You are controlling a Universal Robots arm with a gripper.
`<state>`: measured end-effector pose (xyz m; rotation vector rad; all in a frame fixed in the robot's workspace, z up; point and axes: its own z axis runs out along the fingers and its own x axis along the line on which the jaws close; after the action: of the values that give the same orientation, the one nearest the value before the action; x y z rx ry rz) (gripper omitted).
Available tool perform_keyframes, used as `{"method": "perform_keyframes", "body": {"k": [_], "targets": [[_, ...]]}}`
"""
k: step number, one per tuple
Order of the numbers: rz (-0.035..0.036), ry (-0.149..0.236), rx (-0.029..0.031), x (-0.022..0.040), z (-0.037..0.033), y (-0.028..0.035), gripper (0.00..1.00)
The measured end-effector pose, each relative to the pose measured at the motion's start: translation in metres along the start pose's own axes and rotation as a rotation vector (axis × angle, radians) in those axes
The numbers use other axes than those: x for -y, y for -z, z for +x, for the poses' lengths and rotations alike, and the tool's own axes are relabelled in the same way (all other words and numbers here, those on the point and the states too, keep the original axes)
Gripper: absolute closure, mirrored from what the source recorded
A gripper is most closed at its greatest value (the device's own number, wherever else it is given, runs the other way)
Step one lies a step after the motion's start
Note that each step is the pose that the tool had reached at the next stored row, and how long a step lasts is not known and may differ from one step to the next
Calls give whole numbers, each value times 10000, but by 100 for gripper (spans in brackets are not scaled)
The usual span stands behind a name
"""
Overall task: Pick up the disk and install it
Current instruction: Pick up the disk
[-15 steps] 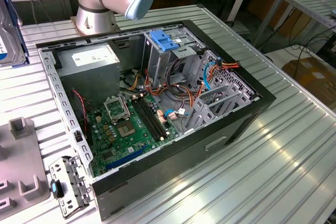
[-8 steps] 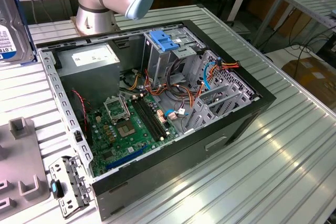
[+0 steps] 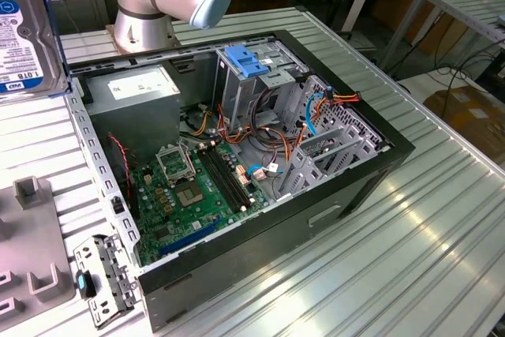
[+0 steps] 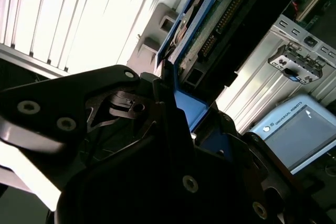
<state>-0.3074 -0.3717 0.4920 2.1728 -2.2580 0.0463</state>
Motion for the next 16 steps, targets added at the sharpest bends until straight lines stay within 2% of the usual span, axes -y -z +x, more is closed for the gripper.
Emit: {"method": "perform_keyframes", "body": {"k": [4,6,9,13,14,16], "targets": [[0,3,0,187,1,-3,63],[1,2,1,261,-1,-5,63],[0,4,0,504,-7,-8,63],[0,5,0,666,-13,-11,63],[0,5,1,753,-16,-12,63],[0,7,0,826,-19,-13,63]]}}
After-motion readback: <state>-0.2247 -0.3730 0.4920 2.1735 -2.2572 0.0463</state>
